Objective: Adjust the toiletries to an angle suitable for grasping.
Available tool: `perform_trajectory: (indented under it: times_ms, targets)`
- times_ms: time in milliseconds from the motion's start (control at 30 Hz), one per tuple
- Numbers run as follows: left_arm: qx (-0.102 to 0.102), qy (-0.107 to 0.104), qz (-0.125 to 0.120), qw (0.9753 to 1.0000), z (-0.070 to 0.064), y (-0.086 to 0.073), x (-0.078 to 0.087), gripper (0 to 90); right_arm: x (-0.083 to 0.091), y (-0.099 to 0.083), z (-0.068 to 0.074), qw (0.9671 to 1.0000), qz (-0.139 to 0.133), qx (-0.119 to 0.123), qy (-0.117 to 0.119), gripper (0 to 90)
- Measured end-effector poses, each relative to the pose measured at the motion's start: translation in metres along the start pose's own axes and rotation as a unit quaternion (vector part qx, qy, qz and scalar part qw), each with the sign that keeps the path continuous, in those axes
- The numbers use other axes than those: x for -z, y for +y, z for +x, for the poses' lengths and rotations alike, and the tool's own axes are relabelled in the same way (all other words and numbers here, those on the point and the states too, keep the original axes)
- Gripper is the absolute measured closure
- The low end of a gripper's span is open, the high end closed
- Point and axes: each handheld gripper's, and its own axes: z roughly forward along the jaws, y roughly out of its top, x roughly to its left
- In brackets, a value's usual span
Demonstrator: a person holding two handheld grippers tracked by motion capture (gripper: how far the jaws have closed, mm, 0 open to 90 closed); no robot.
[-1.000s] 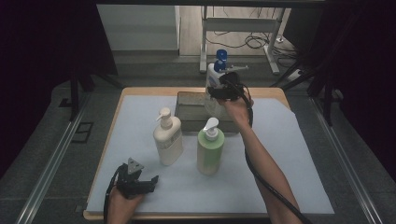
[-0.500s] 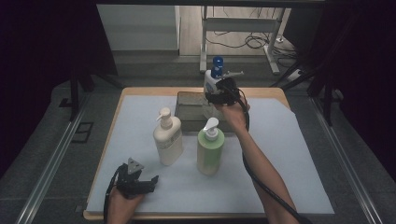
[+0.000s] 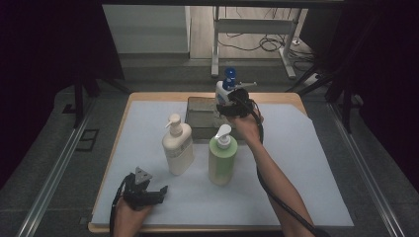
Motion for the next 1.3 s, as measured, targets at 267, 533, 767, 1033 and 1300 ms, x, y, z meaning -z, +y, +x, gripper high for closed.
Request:
perform_trajectory:
  times_ms: [267, 533, 767, 1033, 1300]
  targets:
    - [0.000, 0.000, 0.000, 1.0000, 0.000, 0.000, 0.000, 12.3, -0.001, -0.009, 0.002, 1.0000, 0.002, 0.002, 0.001, 40.4]
    - [0.000, 0.000, 0.000, 1.0000, 0.000, 0.000, 0.000, 12.3, -0.001, -0.013, 0.002, 1.0000, 0.005, 0.008, -0.002, 40.3]
    - [0.000, 0.000, 0.000, 1.0000, 0.000, 0.000, 0.000, 12.3, 0.000, -0.013, 0.001, 0.9999, 0.010, 0.004, 0.000, 39.7]
    - [0.000, 0.000, 0.000, 1.0000, 0.000, 0.000, 0.000, 12.3, 0.000, -0.016, -0.002, 1.0000, 0.000, 0.005, 0.006, 39.1]
    - [0.000, 0.000, 0.000, 1.0000, 0.000, 0.000, 0.000, 12.3, -0.003, -0.016, -0.001, 0.9998, 0.001, 0.017, 0.008, 38.6]
